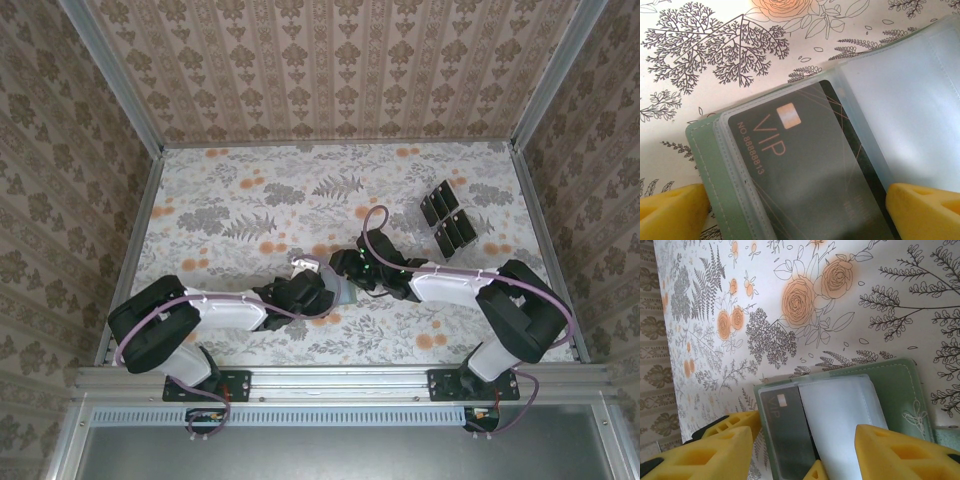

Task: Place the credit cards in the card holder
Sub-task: Flip over the card slot in the card holder.

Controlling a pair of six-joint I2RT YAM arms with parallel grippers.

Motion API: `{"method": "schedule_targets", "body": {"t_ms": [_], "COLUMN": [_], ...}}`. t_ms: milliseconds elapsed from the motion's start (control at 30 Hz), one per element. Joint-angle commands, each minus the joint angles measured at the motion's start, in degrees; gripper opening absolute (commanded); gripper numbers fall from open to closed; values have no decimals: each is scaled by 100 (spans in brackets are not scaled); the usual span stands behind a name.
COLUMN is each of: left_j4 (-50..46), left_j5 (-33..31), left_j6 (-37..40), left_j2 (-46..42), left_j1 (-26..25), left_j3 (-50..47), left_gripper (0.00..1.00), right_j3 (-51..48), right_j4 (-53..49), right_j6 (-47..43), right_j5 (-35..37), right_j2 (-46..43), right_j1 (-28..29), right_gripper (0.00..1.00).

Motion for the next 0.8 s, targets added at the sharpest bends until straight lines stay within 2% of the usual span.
{"method": "schedule_targets", "body": {"t_ms": [0, 333, 767], "left_j4": [-400, -383, -361], "left_j5": [-98, -114, -117], "left_j6": [-106, -113, -133], "left_j2": [213, 204, 204], "left_j1": [3, 3, 3], "left_j3": [-97, -121, -147], "left_gripper": [100, 100, 100], "right_j3": [148, 188, 126], "right_j4": [-273, -142, 63], "right_j6": [-225, -249, -322], "right_j5": [75, -89, -246], "right_j2": [56, 534, 734], "right_j1": [-24, -11, -15], "right_gripper": [57, 57, 56]}}
